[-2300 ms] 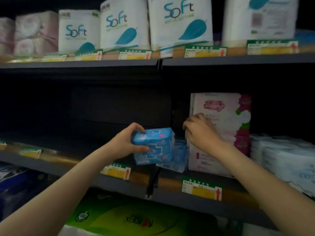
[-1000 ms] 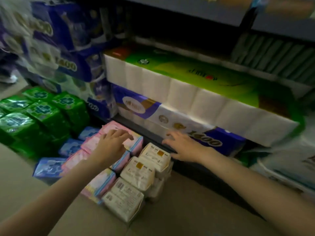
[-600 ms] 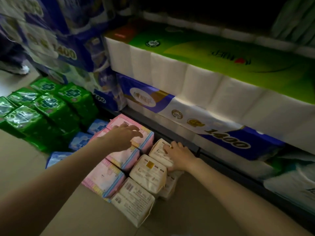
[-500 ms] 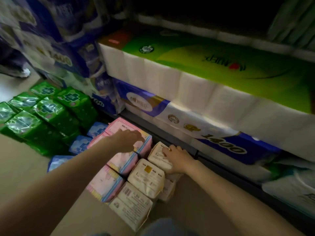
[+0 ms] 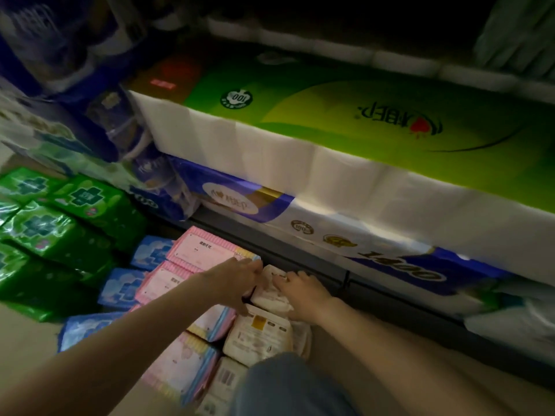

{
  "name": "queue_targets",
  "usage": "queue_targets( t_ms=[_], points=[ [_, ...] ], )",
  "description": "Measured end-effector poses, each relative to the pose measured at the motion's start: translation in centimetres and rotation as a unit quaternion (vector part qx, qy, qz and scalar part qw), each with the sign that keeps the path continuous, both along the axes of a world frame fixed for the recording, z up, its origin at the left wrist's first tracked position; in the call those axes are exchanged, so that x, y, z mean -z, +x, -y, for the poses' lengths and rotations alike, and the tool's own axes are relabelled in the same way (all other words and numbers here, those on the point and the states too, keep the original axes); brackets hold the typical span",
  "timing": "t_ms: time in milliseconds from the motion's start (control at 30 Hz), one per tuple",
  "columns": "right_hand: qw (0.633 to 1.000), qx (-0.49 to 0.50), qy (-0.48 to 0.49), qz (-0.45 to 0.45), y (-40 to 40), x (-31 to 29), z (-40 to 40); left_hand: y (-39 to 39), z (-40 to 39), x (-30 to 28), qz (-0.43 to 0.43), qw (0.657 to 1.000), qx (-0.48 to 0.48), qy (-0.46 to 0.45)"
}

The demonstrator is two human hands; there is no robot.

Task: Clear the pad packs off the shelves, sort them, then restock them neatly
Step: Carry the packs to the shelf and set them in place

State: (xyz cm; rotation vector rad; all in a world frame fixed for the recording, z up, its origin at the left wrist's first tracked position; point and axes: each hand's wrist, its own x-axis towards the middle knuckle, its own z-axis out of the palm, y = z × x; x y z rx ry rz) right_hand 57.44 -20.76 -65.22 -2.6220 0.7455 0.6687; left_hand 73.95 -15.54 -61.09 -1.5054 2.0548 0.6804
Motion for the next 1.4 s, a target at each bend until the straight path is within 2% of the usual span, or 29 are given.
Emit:
queue_targets(
  t_ms=[167,300,367,467,533,733,900,1000,1067,1133,1233,1300,1400],
  points=[
    [0.999,0.023,0.047,-0.015,-0.8,-2.2,0.9,1.2,0.3,0.0,-0.052,0.998,0.035,0.014],
    [0.992,0.109,0.068,0.008,-2.6,-5.0,0.5,1.8,0.3,-0.1,-0.108,0.993,0.035,0.036],
    [0.981,0.172,0.085,0.029,-3.6,-6.5,0.1,1.4,-0.2,-0.4,-0.072,0.994,0.080,0.033],
    [0.963,0.253,0.081,0.052,-4.9,-9.5,-0.5,-0.3,-2.4,0.4,0.048,0.978,0.198,-0.044],
    [0.948,0.294,0.096,0.075,-5.5,-11.6,-1.1,-1.3,-3.4,1.6,0.062,0.965,0.244,-0.074],
    [0.921,0.341,0.149,0.114,-4.6,-13.5,-1.9,-3.4,-4.1,3.2,0.076,0.953,0.275,-0.101],
    [0.905,0.374,0.169,0.115,-4.8,-14.2,-2.2,-3.5,-5.8,3.2,0.071,0.953,0.257,-0.145],
    [0.921,0.352,0.134,0.101,-5.1,-16.4,-2.5,-3.0,-5.2,2.7,0.064,0.958,0.235,-0.154],
    [0.937,0.330,0.082,0.083,-5.3,-18.9,-2.5,-2.8,-4.3,1.3,0.025,0.975,0.190,-0.109],
    [0.948,0.309,0.011,0.072,-5.6,-21.8,-2.2,-2.1,-2.4,-1.9,-0.075,0.990,0.114,-0.020],
    [0.957,0.270,-0.086,0.055,-5.4,-26.1,-1.8,0.0,0.8,-9.2,-0.189,0.972,0.063,0.122],
    [0.959,0.260,-0.101,0.053,-5.0,-29.3,-2.2,1.5,2.2,-14.6,-0.219,0.962,0.070,0.148],
    [0.949,0.277,-0.121,0.083,-4.9,-35.4,-3.4,3.6,3.2,-22.4,-0.280,0.946,0.100,0.126]
  ],
)
